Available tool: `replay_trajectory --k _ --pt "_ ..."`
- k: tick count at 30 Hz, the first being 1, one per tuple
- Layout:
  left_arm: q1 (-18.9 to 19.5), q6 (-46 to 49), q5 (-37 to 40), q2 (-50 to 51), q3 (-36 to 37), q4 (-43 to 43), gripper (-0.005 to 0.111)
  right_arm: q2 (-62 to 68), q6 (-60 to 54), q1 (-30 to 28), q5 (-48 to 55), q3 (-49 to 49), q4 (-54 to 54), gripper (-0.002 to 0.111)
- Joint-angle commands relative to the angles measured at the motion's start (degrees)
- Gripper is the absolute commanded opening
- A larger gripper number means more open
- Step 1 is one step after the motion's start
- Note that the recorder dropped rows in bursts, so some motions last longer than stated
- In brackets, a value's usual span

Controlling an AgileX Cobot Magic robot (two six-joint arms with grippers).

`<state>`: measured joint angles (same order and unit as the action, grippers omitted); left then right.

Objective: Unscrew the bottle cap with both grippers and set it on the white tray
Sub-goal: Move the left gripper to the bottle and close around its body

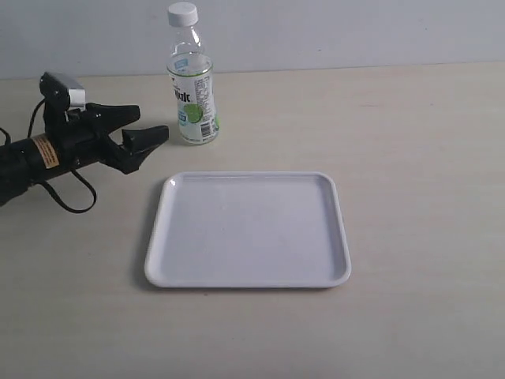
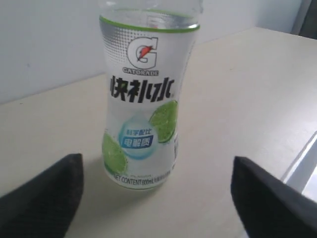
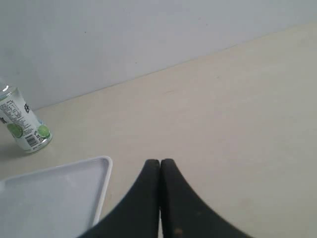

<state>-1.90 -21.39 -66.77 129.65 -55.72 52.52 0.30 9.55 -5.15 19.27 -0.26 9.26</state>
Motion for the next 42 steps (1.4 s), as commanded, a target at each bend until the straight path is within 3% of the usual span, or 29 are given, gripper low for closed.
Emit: replay_trajectory --k 1,8,13,18,33,42 --pt "-0.5 3.2 -3.2 1.4 -1.1 -0.3 0.095 -0.3 -0.4 -0.2 -0.3 0.3 -0.1 0.000" --pt "-4.0 3.2 -3.2 3.2 -4.8 -3.3 0.098 -0.3 -0.4 -0.2 -0.3 0.3 -0.1 0.000" --pt "-6.9 3.3 -3.2 4.4 -7.6 -11.3 0.098 -0.3 -0.4 -0.2 -0.3 0.3 -0.1 0.000" --pt "-8.2 3.0 3.6 4.6 -10.3 -15.9 0.098 -0.3 -0.4 -0.2 -0.3 0.3 -0.1 0.000" --pt "-10.8 2.9 5.4 11.1 -18.3 -15.4 0.098 -0.3 -0.4 -0.2 -0.3 0.3 -0.1 0.000" --pt "-11.9 4.2 5.4 12.0 -18.9 -15.9 0.098 -0.3 -0.4 -0.2 -0.3 0.3 -0.1 0.000"
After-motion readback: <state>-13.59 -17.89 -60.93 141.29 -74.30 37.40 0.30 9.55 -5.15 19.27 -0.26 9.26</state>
